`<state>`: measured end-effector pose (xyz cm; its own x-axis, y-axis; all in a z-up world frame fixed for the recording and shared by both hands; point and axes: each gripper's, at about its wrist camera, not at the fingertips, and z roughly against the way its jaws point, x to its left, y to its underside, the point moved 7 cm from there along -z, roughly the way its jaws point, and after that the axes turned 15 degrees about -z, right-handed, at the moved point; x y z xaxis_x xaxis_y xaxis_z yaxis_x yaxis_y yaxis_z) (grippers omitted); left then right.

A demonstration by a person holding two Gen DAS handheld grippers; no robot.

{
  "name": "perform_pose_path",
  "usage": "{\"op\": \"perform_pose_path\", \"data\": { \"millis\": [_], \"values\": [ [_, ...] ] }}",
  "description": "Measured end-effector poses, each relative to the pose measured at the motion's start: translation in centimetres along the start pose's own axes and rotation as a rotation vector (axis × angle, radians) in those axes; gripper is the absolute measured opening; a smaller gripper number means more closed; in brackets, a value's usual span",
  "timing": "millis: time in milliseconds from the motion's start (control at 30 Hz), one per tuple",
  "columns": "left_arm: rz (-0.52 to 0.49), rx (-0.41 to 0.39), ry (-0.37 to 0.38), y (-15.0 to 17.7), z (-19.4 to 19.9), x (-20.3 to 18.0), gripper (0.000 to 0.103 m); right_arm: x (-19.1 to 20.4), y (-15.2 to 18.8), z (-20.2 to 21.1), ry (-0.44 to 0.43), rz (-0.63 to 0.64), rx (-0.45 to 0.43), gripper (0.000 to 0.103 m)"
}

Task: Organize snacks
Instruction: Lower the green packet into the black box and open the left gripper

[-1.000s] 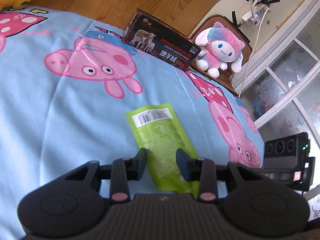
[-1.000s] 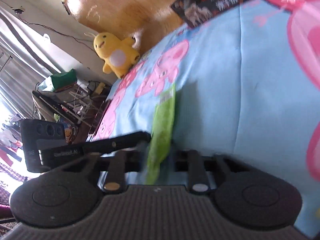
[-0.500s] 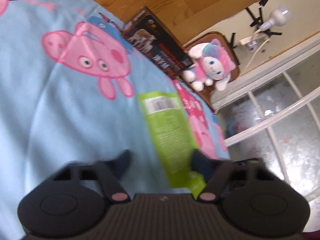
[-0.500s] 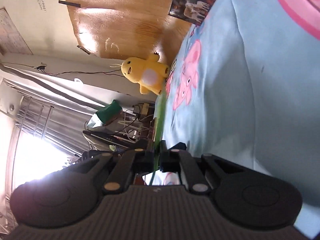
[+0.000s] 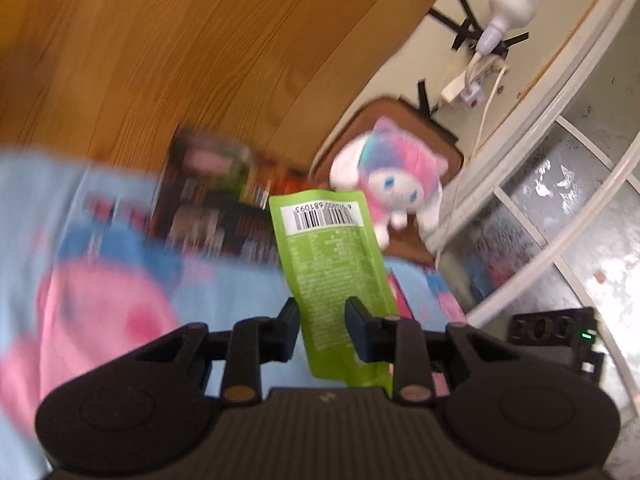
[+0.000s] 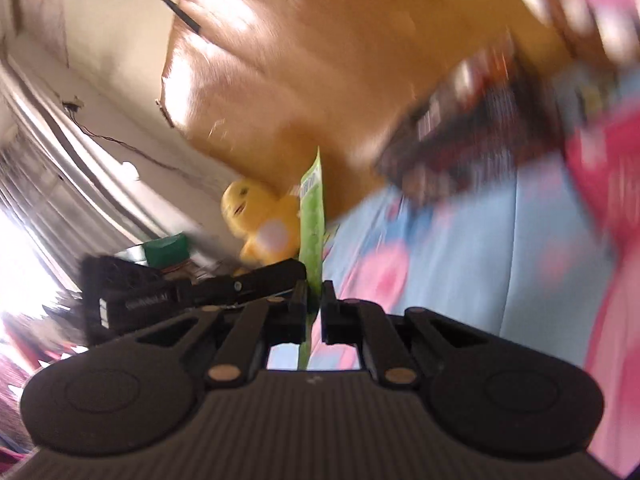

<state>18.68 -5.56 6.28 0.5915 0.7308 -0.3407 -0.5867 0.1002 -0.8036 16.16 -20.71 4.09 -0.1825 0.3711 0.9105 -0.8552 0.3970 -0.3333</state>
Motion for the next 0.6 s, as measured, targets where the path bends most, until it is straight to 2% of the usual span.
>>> {"op": "perform_pose_path", "data": {
  "millis": [133, 267, 433, 467, 500, 533, 600],
  "values": [
    [-0.074, -0.036, -0.063, -5.1, -3.8, 1.3, 0.027, -0.2, -5.4, -2.2, 0.080, 0.103, -0.091, 0.009],
    [-0.098, -0.026, -0.135, -7.7, -8.2, 4.2, 0.025, -1.7, -9.6, -6.1, 0.175, 0.212, -0.123, 0.008],
    [-0.124, 0.028, -0.246, -7.6, -12.7, 7.3, 0.025, -5.2, -11.5, -10.8, 0.332, 0.327, -0.142, 0.011],
    [-0.115, 0.032, -0.262, -7.4, -12.9, 7.9, 0.026, -6.2, -11.7, -11.2, 0.388, 0.344, -0.174, 0.021],
    [-0.100, 0.033, -0.260, -7.2, -13.1, 8.4, 0.028, -6.9, -11.8, -11.1, 0.423, 0.341, -0.208, 0.024],
    [-0.093, 0.033, -0.251, -6.9, -13.0, 8.7, 0.028, -7.4, -11.9, -10.6, 0.418, 0.325, -0.240, 0.023],
    [-0.108, 0.030, -0.273, -6.4, -12.8, 9.0, 0.030, -8.0, -12.1, -9.3, 0.395, 0.284, -0.308, 0.026]
  ]
}}
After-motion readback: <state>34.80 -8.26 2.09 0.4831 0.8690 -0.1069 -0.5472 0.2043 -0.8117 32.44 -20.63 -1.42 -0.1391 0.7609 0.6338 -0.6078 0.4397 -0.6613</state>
